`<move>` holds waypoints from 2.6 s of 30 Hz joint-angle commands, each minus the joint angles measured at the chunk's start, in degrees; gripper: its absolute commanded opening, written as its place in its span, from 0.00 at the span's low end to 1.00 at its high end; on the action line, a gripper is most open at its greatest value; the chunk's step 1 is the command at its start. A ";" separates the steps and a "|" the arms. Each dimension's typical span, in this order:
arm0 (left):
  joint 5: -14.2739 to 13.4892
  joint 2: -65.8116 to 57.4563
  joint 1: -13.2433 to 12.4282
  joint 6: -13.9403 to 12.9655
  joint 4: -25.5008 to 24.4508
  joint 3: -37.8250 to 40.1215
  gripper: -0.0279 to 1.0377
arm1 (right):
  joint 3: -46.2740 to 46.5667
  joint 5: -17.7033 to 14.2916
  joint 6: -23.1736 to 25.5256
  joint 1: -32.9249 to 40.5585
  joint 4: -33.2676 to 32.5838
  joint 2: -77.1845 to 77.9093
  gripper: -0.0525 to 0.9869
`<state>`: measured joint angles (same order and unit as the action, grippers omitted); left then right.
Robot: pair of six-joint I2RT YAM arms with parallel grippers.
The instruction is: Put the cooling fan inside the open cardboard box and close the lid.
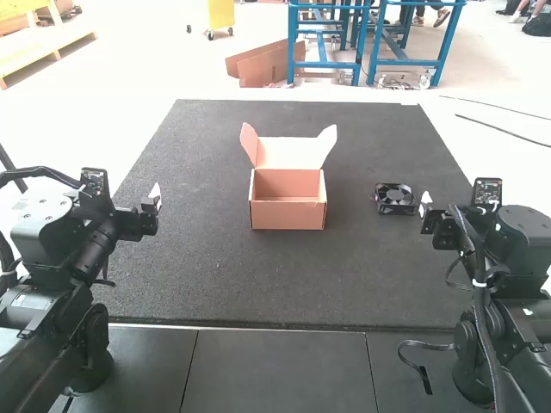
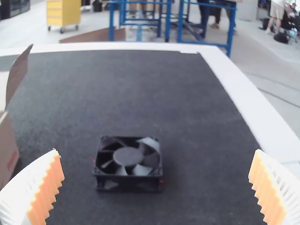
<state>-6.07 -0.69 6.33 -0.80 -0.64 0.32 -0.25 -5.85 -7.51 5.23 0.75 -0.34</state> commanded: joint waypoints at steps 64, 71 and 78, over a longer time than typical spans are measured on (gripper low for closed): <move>-1.14 -18.65 -0.44 1.33 8.20 20.25 0.94 | -24.62 -3.29 2.59 -0.66 8.39 -26.64 0.94; -2.28 -33.50 -0.53 1.59 -4.36 34.75 0.94 | -43.61 -3.56 4.96 -0.66 -2.95 -43.52 0.93; 0.79 -42.82 -0.35 1.50 -15.70 46.79 0.94 | -58.02 -0.83 5.31 -0.66 -16.49 -53.36 0.93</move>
<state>-7.01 -42.26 6.33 0.34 -15.49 43.38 -54.06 -7.29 -3.33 5.13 -14.61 -52.05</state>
